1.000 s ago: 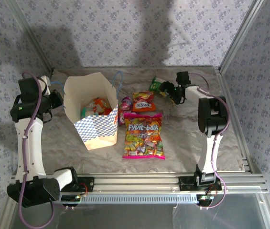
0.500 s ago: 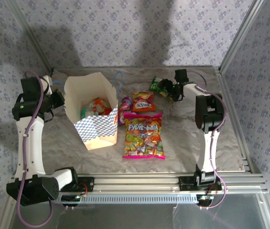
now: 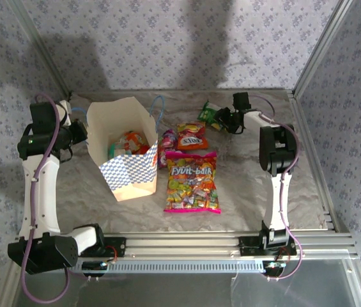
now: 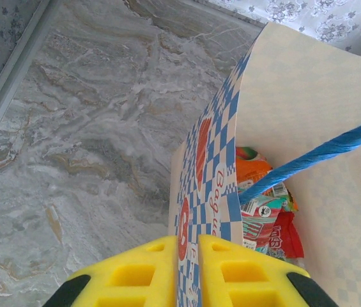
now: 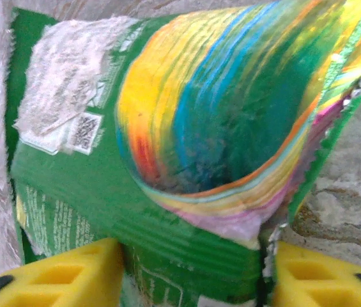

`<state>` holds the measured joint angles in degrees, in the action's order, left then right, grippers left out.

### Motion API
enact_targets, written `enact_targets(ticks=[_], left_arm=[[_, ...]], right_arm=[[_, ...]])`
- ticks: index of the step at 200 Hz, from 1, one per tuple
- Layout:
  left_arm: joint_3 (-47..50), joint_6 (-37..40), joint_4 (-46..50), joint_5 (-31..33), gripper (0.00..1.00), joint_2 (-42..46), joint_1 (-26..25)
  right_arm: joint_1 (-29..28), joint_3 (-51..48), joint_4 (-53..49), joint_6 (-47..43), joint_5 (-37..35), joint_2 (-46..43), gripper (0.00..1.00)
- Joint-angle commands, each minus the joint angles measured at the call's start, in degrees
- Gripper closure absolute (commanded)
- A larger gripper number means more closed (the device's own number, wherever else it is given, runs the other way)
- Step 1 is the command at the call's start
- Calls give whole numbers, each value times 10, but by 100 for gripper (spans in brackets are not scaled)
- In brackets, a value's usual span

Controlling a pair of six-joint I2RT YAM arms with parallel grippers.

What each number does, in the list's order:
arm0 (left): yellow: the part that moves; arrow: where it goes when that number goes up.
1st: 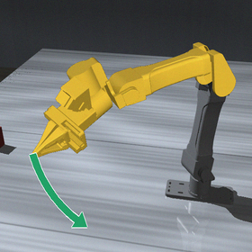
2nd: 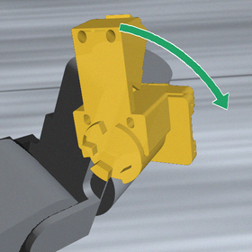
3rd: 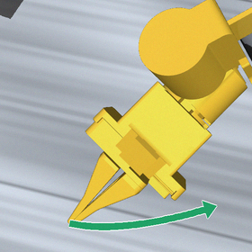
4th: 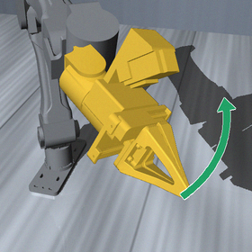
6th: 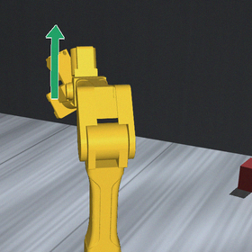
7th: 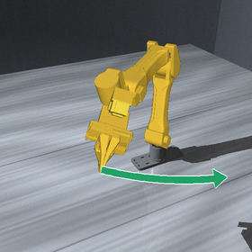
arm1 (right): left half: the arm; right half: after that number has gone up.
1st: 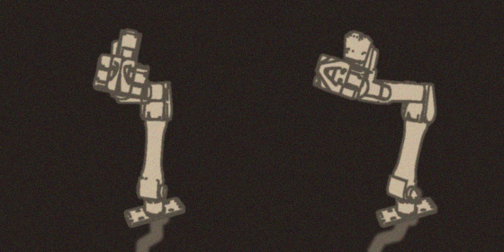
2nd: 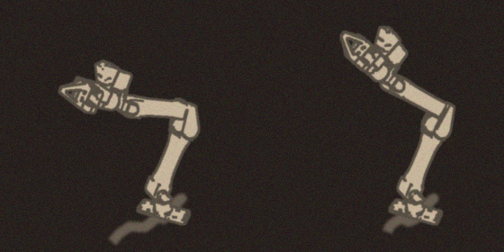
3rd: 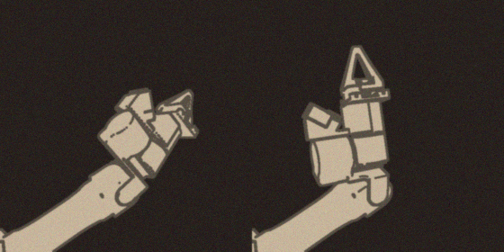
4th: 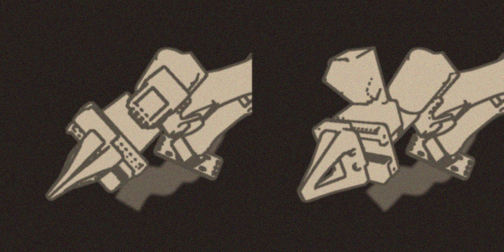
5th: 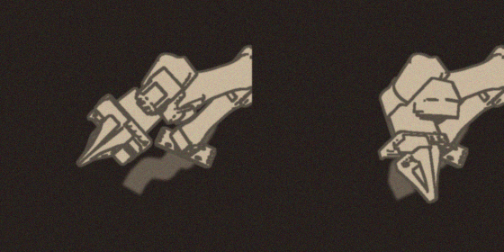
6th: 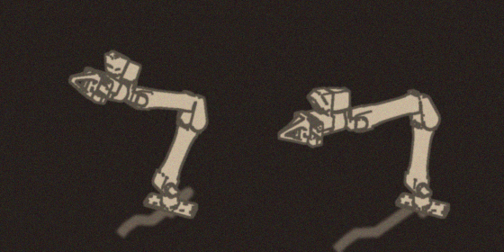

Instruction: Place the snacks into the paper bag

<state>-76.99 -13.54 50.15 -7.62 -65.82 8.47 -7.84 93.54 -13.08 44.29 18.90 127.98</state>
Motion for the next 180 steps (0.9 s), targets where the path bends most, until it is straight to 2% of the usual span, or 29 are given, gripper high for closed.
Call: enact_targets(ticks=[1, 19, 84, 150, 180], left_arm=[[-18, 9, 5, 9, 84, -1, -4], [-18, 9, 4, 11, 84, 2, -5], [-13, 11, 8, 11, 84, 10, -5], [-9, 13, 14, 11, 84, 28, -6], [-4, 10, 14, 6, 84, 33, -6]], right_arm=[[3, 17, -34, -3, -4, 10, 60], [2, 18, -49, -8, -9, 8, 69], [2, 6, -97, -36, -11, -21, 86], [-3, -47, -129, -64, -50, -90, 100], [-7, -61, -145, -76, -79, -126, 100]])
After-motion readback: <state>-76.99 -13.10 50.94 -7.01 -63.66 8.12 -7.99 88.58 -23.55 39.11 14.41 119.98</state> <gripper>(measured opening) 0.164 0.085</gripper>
